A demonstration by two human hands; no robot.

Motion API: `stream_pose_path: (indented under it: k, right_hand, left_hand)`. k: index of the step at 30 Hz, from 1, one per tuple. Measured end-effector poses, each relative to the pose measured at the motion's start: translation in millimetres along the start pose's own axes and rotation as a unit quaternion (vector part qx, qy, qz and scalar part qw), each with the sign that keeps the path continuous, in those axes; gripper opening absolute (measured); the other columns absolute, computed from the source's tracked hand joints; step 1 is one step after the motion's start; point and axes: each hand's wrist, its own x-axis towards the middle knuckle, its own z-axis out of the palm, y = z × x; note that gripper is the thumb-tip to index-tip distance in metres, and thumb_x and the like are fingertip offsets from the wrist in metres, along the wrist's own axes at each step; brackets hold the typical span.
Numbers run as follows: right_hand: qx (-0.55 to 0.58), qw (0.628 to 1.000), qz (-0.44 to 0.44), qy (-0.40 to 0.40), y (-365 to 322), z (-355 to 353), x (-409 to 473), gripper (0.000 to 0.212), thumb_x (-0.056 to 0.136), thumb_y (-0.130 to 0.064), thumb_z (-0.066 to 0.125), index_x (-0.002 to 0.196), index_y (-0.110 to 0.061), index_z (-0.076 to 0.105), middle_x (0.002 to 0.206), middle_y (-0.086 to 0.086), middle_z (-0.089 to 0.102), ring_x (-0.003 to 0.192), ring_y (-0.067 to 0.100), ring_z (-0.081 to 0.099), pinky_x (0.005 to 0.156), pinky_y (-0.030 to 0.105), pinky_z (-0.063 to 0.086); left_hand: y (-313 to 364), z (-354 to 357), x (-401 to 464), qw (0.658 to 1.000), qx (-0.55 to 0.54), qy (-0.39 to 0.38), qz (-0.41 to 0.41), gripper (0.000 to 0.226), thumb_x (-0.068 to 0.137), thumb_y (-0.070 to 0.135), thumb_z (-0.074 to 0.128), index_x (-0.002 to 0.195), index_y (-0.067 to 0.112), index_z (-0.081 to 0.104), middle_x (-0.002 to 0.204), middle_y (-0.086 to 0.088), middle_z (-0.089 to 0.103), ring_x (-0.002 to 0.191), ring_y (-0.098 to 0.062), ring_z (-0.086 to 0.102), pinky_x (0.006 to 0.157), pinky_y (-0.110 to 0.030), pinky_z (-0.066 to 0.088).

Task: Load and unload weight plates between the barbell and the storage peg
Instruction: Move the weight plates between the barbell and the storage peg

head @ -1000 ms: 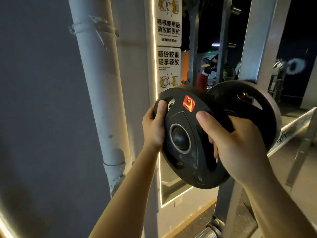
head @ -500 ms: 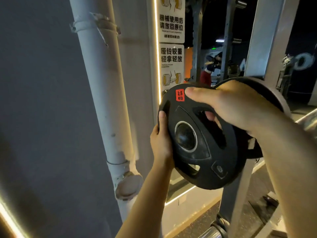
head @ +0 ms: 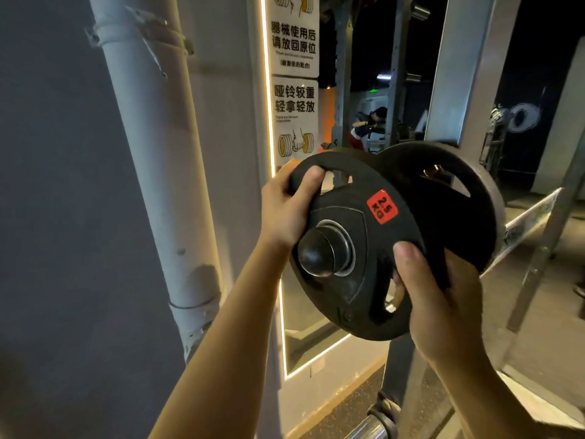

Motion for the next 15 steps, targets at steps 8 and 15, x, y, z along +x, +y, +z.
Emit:
stream_pose_path:
  k: [8, 15]
  right_hand:
    - [-0.069, 0.997, 0.008, -0.036, -10.0, -9.6, 39.2, 0.046, 0.079, -0.056, 0.05, 0.061, -0.015, 0.057, 0.053, 0.007, 0.055, 0.05, 0.015, 0.054, 0.057, 0.028, 0.044]
    - [-0.126, 0.984, 0.072, -0.105, -25.0, -13.9, 60.0, 0.055, 0.082, -0.06, 0.058, 0.051, -0.015, 0.053, 0.047, 0.001, 0.053, 0.047, 0.014, 0.054, 0.056, 0.015, 0.041]
  left_hand:
    - [-18.1, 5.5, -20.9, 0.99, -0.044, 0.087, -0.103, 0.052, 0.079, 0.062, 0.058, 0.091, 0.012, 0.067, 0.079, 0.004, 0.068, 0.077, -0.01, 0.063, 0.072, -0.025, 0.048]
    - [-18.4, 12.5, -30.1, 0.971, -0.083, 0.135, -0.178, 0.048, 0.082, 0.059, 0.052, 0.091, 0.014, 0.065, 0.073, 0.009, 0.067, 0.073, -0.007, 0.064, 0.074, -0.025, 0.048]
